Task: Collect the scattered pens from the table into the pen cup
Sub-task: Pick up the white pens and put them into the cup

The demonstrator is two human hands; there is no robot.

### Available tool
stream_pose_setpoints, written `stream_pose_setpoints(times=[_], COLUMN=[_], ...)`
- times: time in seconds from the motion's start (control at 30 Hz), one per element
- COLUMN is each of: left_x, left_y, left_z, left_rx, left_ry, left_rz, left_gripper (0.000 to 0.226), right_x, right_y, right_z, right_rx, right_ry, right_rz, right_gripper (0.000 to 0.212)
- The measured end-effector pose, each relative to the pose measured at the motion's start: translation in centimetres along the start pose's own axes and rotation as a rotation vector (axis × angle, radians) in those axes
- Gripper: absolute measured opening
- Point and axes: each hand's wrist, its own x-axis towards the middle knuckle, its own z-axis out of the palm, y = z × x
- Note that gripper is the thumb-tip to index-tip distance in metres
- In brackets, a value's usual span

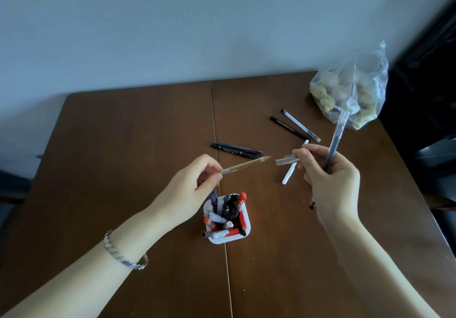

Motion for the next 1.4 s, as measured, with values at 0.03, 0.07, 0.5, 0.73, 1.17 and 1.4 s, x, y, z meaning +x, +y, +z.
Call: stream_pose_setpoints(times=[0.03,0.07,0.5,0.73,1.17,1.4], left_x=[-0.3,-0.5,-2.1,-3.9,-4.7,-4.8], left_y=[0.2,0.3,1.5,3.1,0.1,-4.4], left_z=[0.0,0.0,0.8,2.7,1.6,5.6], left_rx=[0.005,0.009,-0.001,-0.309,0.118,0.089], left_ry=[0.004,0.005,-0.036,-0.070,0.115,-0.164], left_rz=[0.001,0.003,0.030,-0.165,-0.035,-0.191], left_gripper=[0.008,0.008,0.019,0.012,0.074,0.115], right_x=[-0.3,-0.5,-2.8,-4.3,-2.8,-5.9], right_y=[-0.1,-0.3,-0.5,-0.8,1.0,5.2], right_z=[0.0,0.0,1.2,1.9,1.4,4.4], right_rx=[0.000,0.000,-0.008,0.213,0.649,0.142], right_ry=[-0.001,0.000,-0.108,-0.135,-0.121,-0.303], right_rz=[-0.004,-0.006,0.023,0.093,0.390,0.171], right_gripper=[0.008,0.007,0.008,0.015,0.026,0.021])
